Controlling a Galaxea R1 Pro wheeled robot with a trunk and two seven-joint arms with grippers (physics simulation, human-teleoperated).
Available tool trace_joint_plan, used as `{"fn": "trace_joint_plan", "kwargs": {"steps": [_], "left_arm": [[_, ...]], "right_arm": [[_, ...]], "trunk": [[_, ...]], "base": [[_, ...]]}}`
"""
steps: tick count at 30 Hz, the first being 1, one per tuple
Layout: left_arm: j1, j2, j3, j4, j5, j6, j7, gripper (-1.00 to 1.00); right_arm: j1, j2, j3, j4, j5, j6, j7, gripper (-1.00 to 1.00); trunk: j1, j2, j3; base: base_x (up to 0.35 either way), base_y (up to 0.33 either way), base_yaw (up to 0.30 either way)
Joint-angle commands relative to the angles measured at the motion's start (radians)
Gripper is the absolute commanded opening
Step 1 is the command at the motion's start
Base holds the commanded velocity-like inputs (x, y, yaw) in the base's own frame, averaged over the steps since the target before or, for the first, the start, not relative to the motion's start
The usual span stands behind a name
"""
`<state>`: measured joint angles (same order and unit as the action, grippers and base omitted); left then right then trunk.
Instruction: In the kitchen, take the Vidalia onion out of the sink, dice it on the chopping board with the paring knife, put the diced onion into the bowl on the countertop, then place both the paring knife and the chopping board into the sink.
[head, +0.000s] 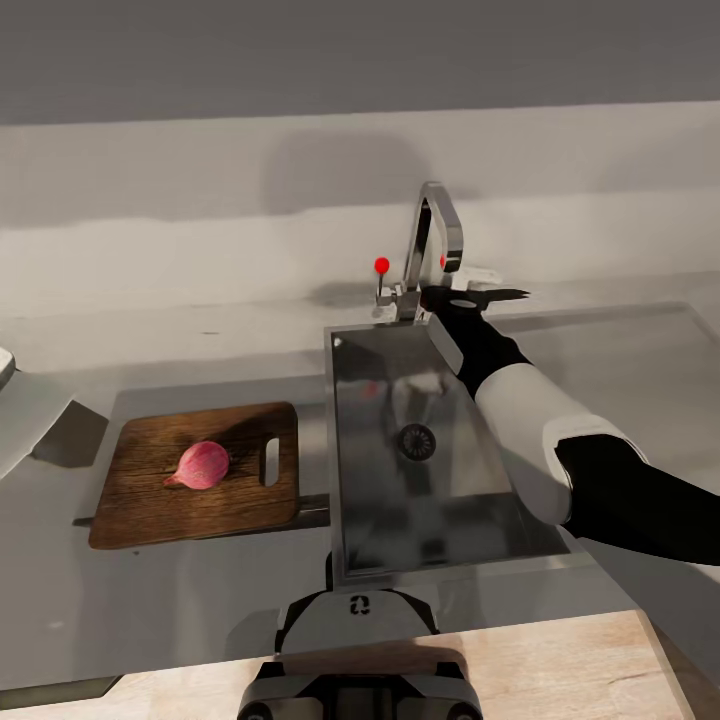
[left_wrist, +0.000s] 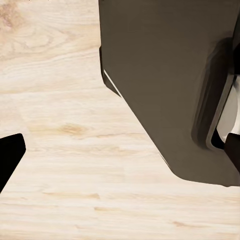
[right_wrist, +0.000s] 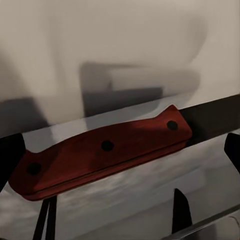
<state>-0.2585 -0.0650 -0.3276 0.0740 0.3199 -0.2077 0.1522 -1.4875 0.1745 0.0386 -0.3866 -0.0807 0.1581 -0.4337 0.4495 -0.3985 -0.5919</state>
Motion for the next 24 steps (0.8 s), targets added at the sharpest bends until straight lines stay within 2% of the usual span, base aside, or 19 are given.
{"fn": "trace_joint_plan", "kwargs": {"steps": [1,18,24], "left_arm": [[-0.002,-0.001,-0.008,0.004,0.007,-0.007,0.001,1.0],[-0.002,0.002,-0.007,0.004,0.007,-0.008,0.001,1.0],[-0.002,0.002,-0.007,0.004,0.007,-0.007,0.001,1.0]], "right_arm": [[0.0,0.0,0.004,-0.001,-0.008,0.005,-0.007,1.0],[0.0,0.0,0.004,0.006,-0.008,0.003,-0.007,1.0],[0.0,0.0,0.004,0.006,-0.008,0.003,-0.007,1.0]], "trunk": [[0.001,-0.002,-0.001],[0.001,-0.002,-0.004],[0.001,-0.002,-0.005]], "base": [[0.0,0.0,0.0],[0.001,0.0,0.034],[0.109,0.0,0.005]]}}
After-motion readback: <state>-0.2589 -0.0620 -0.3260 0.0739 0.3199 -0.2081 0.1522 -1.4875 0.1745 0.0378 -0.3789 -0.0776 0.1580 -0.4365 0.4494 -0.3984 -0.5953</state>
